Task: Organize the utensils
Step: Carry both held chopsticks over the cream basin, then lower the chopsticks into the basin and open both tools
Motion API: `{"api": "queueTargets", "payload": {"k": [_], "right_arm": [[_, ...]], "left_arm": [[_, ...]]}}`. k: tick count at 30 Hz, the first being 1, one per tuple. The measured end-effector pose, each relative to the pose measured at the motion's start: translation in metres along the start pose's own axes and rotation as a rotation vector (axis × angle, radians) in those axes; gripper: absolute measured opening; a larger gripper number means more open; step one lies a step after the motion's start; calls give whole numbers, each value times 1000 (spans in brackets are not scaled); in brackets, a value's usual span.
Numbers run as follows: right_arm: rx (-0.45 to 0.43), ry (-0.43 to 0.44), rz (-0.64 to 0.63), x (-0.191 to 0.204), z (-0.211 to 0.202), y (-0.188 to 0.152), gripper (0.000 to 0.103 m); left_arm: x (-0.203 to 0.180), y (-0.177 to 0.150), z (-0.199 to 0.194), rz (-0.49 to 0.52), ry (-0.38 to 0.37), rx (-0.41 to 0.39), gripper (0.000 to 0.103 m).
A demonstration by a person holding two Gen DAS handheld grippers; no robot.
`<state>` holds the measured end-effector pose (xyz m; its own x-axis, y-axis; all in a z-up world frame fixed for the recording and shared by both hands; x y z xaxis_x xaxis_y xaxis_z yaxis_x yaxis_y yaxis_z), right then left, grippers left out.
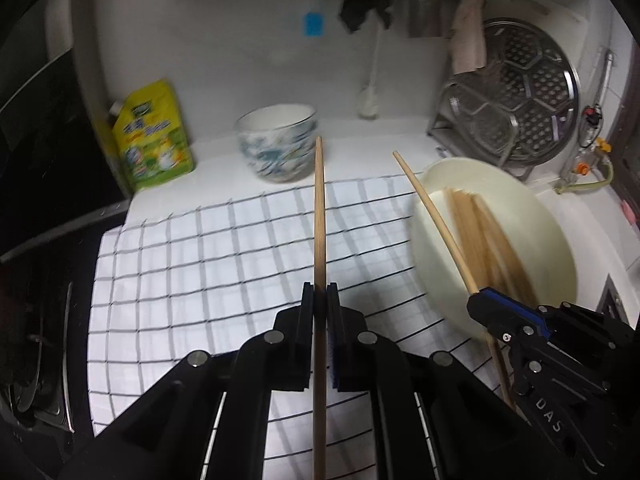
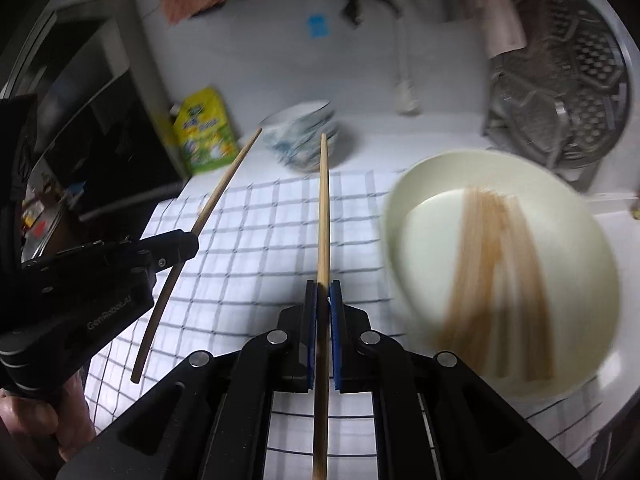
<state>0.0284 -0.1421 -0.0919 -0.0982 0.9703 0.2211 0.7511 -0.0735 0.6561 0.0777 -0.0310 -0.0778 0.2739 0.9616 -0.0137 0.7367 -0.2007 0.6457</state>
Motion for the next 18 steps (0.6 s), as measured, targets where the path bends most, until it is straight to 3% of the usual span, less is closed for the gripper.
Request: {"api": "queueTargets", "payload": {"k": [8,18], "right_arm": [[-44,-112,70,-92,-34,13,6],[-13,-173,128,-178,-22,15,6]], "left_arm": [[-97,40,7,57,-85,-62,7],[-162,51,60,97,-68,-34,7]]}}
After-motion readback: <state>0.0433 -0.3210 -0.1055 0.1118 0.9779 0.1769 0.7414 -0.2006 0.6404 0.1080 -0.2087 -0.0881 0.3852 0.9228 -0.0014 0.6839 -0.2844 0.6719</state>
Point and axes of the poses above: each gripper's, at about its wrist camera, not at the fingertips, and z roughly the way its jaws point, x to its left, y to its top, the point moved 5 cm from there along z, roughly the way its jaws point, and after that the axes turned 4 degrees about y, right-handed, at the moved point
